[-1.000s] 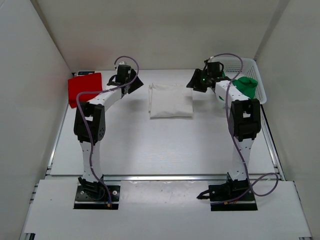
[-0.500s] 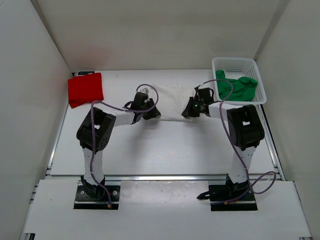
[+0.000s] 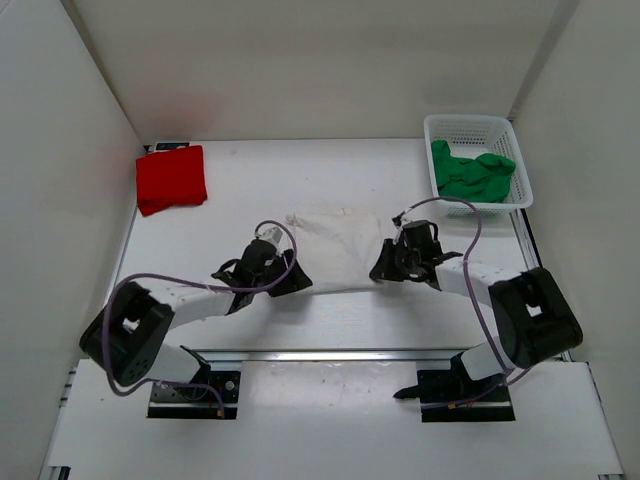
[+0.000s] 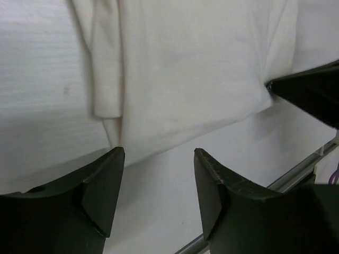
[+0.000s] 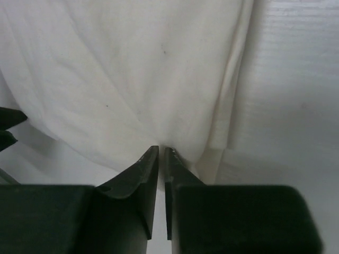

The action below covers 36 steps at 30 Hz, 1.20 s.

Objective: Fold and stack the t-shirts
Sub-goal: Fold the long partially folded tshirt into a neat square, then put the neatly folded tshirt into the corner of the board with the left arm

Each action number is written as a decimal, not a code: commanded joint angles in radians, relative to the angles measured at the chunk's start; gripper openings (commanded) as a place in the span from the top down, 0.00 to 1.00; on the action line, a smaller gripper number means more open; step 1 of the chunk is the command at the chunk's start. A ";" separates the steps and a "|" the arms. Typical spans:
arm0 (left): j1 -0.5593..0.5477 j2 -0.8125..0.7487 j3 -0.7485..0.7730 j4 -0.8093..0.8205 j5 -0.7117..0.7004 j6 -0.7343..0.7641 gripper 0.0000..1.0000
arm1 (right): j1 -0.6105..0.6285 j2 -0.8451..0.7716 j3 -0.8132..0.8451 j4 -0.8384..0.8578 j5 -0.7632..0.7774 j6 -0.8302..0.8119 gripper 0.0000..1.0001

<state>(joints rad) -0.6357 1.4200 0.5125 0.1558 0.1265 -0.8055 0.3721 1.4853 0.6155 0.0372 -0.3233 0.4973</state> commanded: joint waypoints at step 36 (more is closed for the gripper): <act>0.278 0.557 1.156 -0.422 0.016 0.249 1.00 | -0.018 -0.470 -0.186 0.009 -0.128 0.041 0.71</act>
<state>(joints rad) -0.4507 2.0109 1.5173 -0.1783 0.1406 -0.5934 0.3744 1.0302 0.4309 0.0299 -0.4278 0.5346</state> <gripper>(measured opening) 0.073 0.295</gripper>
